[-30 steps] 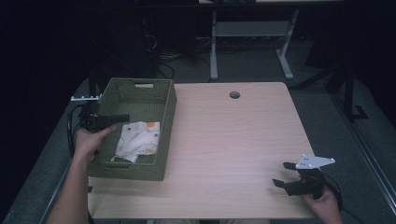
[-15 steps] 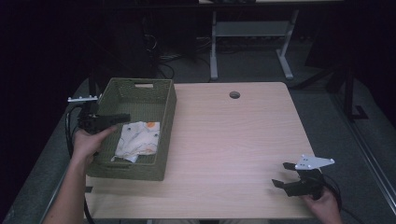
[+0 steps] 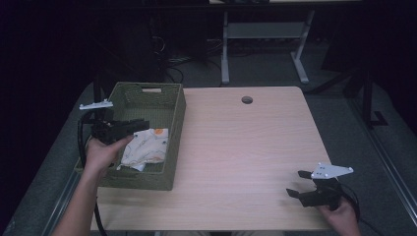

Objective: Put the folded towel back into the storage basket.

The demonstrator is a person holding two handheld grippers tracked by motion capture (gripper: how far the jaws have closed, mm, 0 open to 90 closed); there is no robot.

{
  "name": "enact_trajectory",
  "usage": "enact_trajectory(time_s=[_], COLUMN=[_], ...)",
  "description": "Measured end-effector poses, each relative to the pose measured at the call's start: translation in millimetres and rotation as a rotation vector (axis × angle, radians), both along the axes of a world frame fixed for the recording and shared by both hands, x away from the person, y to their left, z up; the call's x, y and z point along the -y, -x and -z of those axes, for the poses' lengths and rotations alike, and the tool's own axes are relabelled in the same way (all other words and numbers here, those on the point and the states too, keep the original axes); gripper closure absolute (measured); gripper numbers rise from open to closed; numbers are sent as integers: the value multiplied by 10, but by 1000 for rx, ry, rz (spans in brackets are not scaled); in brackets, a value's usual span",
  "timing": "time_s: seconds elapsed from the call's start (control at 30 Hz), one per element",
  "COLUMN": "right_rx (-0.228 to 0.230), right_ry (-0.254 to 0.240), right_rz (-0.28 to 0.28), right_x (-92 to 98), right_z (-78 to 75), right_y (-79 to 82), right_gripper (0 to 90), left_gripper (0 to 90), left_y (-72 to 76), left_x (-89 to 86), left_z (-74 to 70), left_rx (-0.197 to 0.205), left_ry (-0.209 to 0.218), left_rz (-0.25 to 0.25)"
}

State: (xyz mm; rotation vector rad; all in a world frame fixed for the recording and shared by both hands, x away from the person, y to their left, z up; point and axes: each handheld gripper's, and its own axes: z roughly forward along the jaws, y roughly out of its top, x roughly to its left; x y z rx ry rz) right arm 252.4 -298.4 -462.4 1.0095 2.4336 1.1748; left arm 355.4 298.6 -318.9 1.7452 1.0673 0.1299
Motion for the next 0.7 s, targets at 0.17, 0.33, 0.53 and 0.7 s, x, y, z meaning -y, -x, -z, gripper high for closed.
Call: enact_trajectory(time_s=[0.17,0.33,0.53,0.7], right_rx=[2,6,6,-1], right_ry=[0,-6,-5,-7], right_rz=[-1,0,3,5], right_x=[13,24,37,42], right_z=[5,-6,-3,4], right_y=[-3,6,8,11], right_gripper=[181,181,181,181], left_gripper=[584,571,535,514], left_y=[13,26,54,73], left_x=[109,247,367,447], left_z=[-20,-29,-47,-59], left_rx=[4,9,26,35], left_ry=[-9,-20,-11,2], left_rz=[23,41,40,44])
